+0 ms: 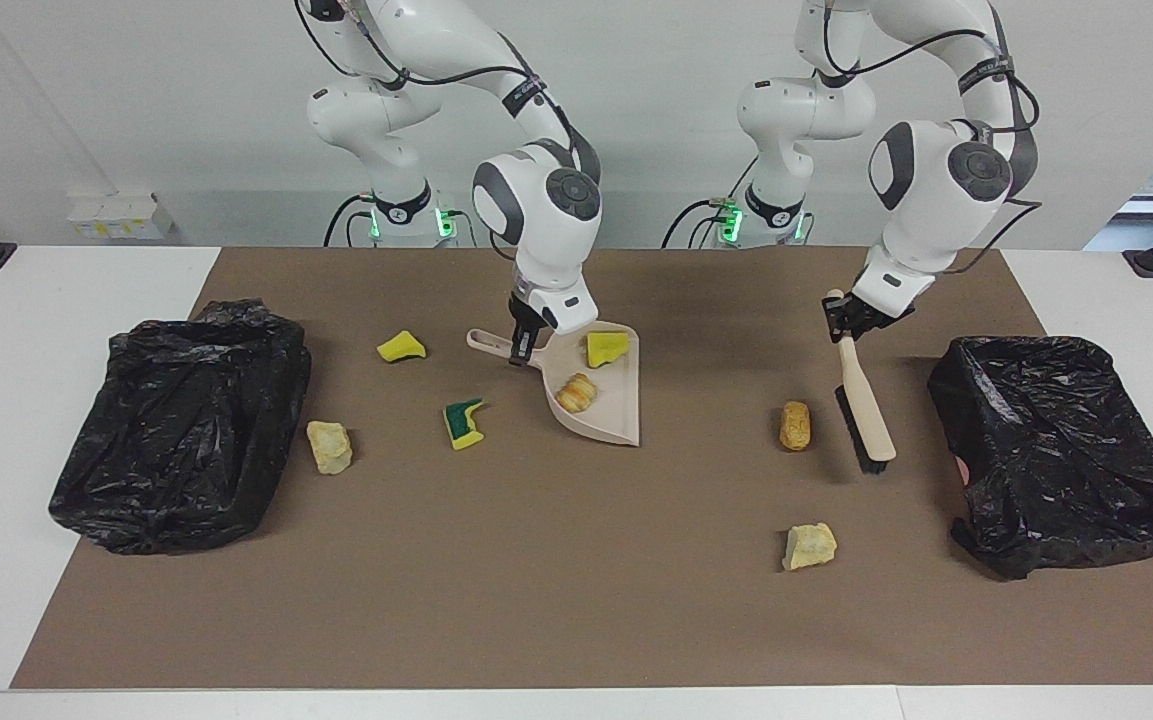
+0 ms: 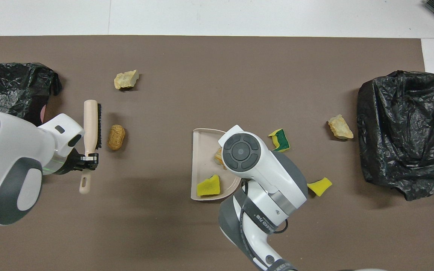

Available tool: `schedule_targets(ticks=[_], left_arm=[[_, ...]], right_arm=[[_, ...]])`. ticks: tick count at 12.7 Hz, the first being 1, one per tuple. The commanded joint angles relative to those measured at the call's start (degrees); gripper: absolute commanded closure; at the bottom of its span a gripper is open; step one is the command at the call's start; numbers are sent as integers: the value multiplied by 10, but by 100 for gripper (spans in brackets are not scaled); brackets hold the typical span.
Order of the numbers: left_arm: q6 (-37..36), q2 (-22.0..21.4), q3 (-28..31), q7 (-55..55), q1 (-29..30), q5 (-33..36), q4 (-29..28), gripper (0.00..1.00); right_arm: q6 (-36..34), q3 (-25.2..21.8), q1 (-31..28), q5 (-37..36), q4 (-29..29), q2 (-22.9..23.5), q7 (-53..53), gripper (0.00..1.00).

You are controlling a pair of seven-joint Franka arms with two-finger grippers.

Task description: Sweep and dump trash in bin

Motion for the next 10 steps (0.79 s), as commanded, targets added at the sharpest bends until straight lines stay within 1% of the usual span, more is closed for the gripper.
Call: schedule_targets(ticks=[1,3,5,8,10], left_arm=[[22,8,-9,1,-1,13,-23,100],[22,2,-10,-1,-23,13,-43,100],[26,-1,-11,-18,-57,12,-59,100],[27,-2,-13,-75,-137,5,-63,100],[52,9,-13,-133,-201,-2,-63,100]], right_arm=[[7,0,0,-5,-10,-8,32,100],[10,0,-1,-4,-11,-7,32,100],[17,0,-1,-2,-14,-5,32,100],[35,0,3,0,-15,4,32,100],[47,0,6,0,-15,11,32,100]])
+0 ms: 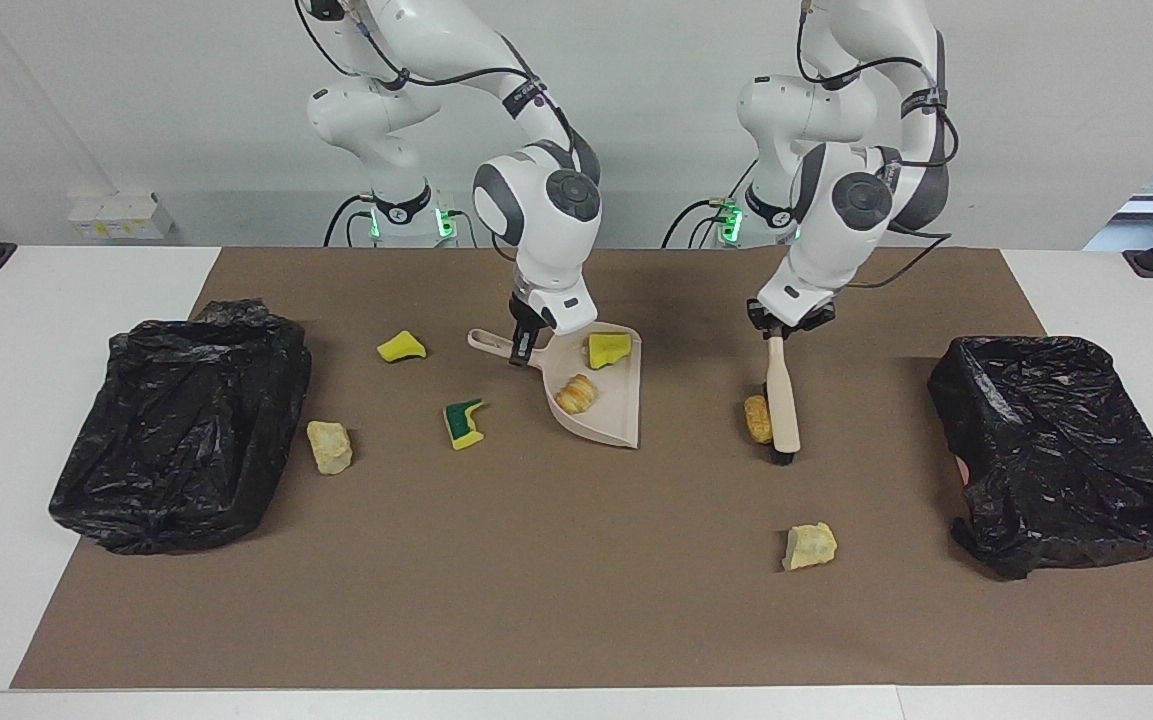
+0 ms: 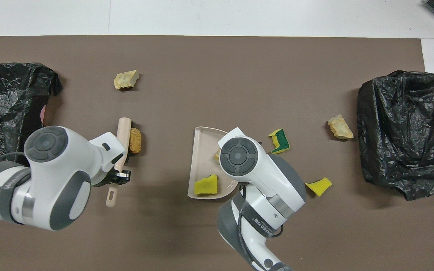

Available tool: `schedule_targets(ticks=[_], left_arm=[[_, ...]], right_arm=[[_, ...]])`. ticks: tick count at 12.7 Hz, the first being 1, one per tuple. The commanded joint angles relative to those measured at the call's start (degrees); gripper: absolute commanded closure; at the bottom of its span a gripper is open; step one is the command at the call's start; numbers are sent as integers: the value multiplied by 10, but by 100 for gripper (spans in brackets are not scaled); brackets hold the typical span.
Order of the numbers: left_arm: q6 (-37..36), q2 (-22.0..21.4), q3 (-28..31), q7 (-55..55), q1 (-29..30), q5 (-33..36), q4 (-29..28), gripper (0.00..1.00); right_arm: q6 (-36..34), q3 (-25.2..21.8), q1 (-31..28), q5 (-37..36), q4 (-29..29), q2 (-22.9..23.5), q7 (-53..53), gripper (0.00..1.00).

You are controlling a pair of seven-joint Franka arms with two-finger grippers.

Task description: Sweep and dump trash in bin

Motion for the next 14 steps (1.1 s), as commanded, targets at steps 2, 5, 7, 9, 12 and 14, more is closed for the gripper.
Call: schedule_targets(ticks=[2,5,7,9,12,14], left_arm=[[50,1,7,-56,-95,-62,-17,100],[49,-1,6,-54,-147,-119,-9,100],[38,1,7,-47,-147,-142,11,100],[19,4,10,-48,-134,-142,35,100],[15,44,11,-39,-62,-129,79,100],[6,68,11,-1,-17,-94,117,100]], right_arm=[[36,1,5,0,-7,12,28,100],[36,1,5,0,-9,12,28,100],[36,1,5,0,-9,12,27,100],[36,1,4,0,-9,12,27,100],[36,1,4,0,-9,12,27,100],[36,1,4,0,-9,12,27,100]])
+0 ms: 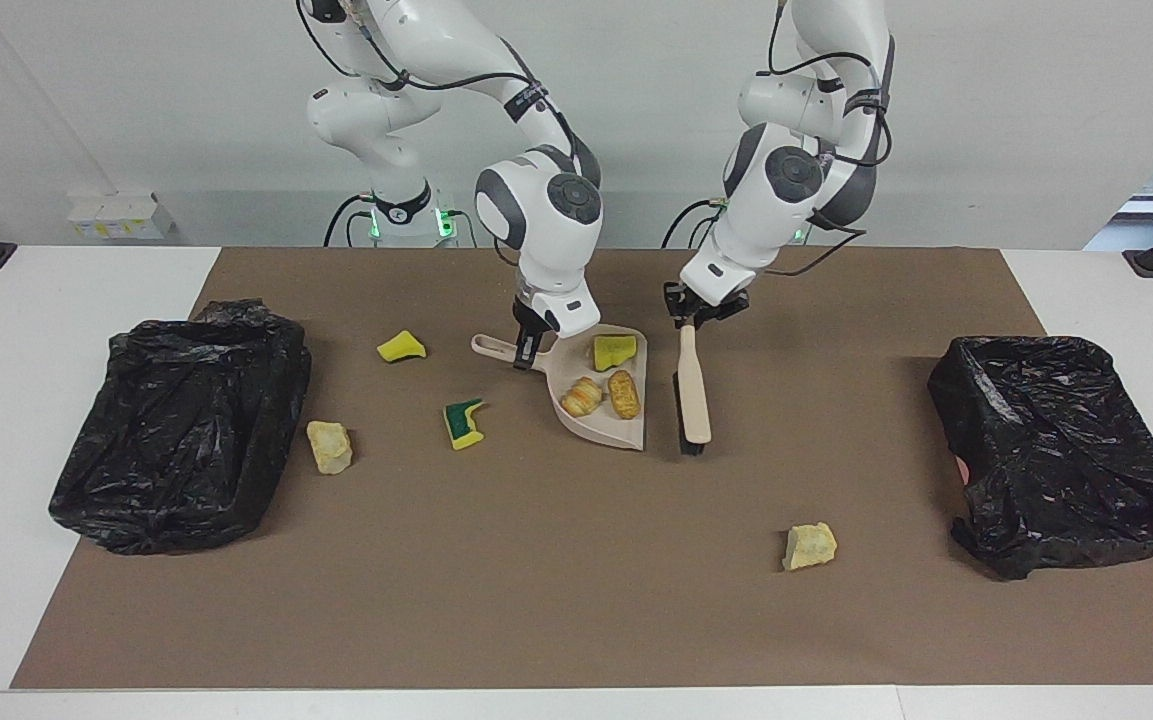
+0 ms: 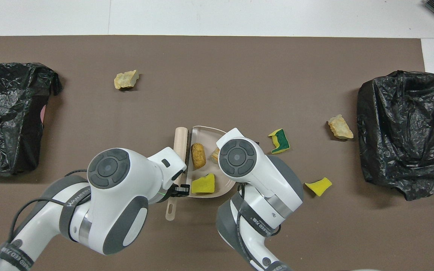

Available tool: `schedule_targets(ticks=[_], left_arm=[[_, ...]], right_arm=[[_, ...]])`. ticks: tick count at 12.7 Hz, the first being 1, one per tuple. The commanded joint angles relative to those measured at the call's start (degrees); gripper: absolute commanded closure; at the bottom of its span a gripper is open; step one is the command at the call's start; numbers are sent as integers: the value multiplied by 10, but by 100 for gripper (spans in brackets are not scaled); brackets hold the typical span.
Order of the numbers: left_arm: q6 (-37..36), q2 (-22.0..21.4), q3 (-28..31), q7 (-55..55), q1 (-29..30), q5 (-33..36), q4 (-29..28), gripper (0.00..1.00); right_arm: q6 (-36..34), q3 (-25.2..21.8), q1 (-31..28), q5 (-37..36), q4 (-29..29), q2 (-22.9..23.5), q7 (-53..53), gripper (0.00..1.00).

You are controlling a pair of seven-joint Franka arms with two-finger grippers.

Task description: Sweep and dump trash in bin

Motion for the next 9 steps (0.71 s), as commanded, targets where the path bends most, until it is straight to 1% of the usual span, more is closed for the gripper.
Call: schedule_targets(ticks=[1,2,4,5,6,7,8,9], left_arm=[[-30,52,-3,42,59,34,77,100],[-41,68,-3,81,86,49,101,100],[-54,96,-3,171,127,105,150,100],[-55,108,-3,207,151,120,165,100],[-57,115,-3,265,167,144,180,100],[-57,131,-3,301,169,186,202,100],[-56,155,-3,317,181,220,225,100],[-57,176,-4,330,197,232,255,100]], right_arm=[[23,1,3,0,-7,6,27,100],[23,1,3,0,-7,6,27,100],[23,1,3,0,-7,6,27,100],[23,1,3,0,-7,6,27,100],[23,1,3,0,-7,6,28,100],[23,1,3,0,-7,6,27,100],[22,1,3,0,-7,6,28,100],[22,1,3,0,-7,6,28,100]])
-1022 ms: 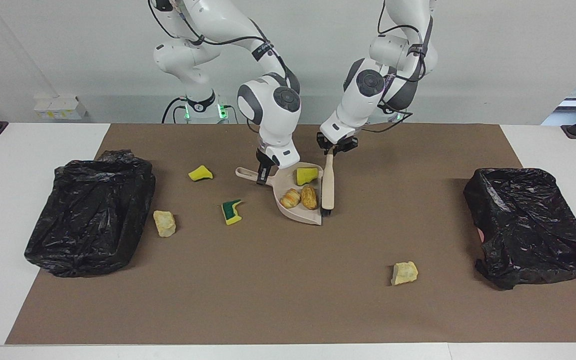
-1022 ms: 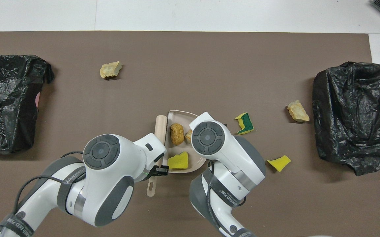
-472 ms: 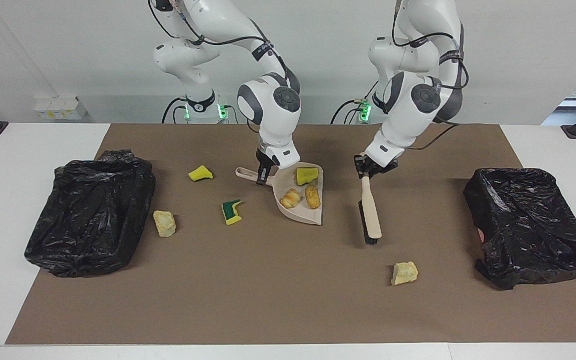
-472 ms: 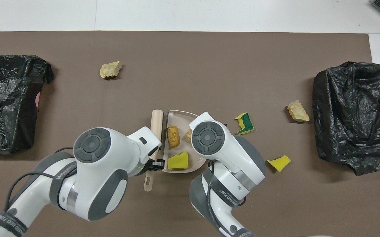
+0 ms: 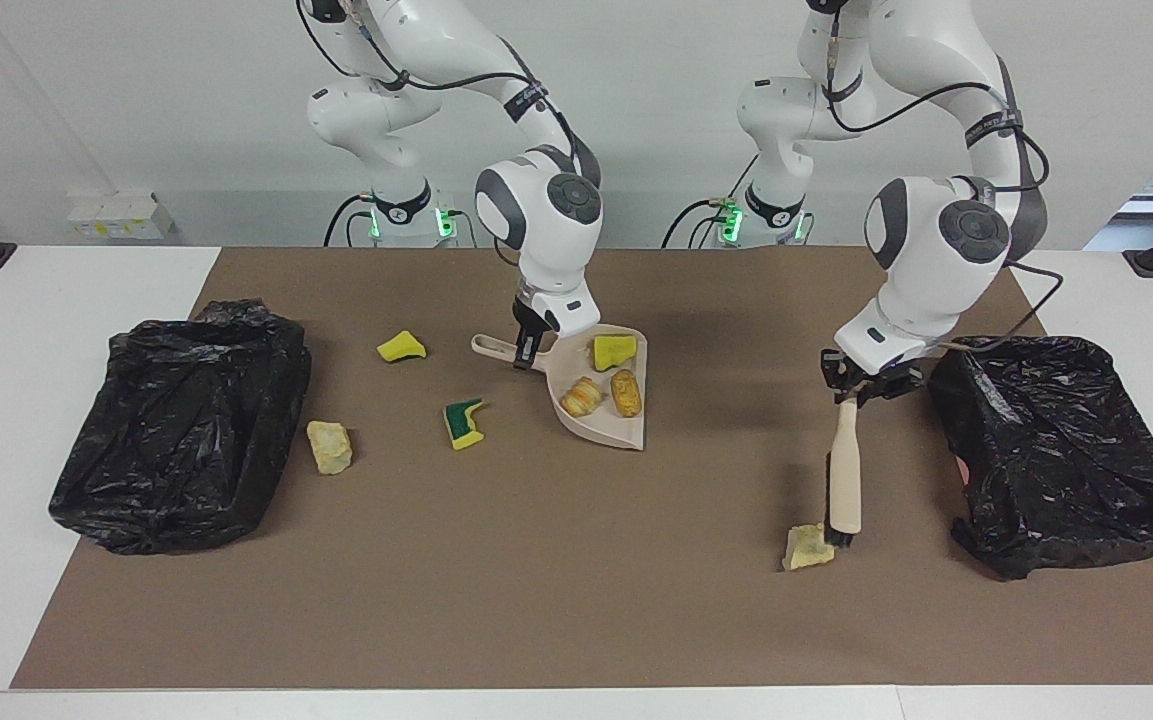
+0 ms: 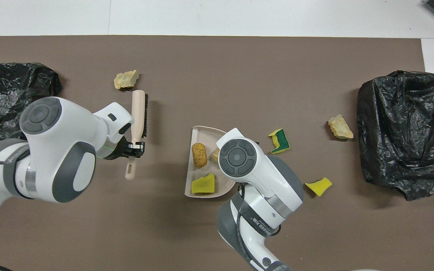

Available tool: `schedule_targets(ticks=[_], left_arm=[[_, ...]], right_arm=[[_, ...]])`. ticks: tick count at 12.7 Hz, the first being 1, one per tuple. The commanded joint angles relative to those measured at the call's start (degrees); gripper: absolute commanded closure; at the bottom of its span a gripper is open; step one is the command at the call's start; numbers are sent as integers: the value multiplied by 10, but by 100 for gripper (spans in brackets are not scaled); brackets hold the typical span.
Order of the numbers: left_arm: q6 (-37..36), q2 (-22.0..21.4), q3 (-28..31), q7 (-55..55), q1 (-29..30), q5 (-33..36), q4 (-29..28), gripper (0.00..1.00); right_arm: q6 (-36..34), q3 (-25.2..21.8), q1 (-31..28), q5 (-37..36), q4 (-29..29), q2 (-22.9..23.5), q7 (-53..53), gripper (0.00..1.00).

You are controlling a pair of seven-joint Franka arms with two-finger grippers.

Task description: Sweep and dump trash in bin

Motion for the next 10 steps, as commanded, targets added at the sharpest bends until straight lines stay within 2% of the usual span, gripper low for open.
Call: schedule_targets(ticks=[1,3,10], left_arm=[[-39,63,-6,50,19,45,109,100],[-55,90,-11,53,11,74,161,100],[21,140,-12,125,19,96,157,100]], right_arm=[[22,1,3,0,-7,6,28,100],[22,1,3,0,-7,6,28,100],[22,1,3,0,-7,6,28,100]])
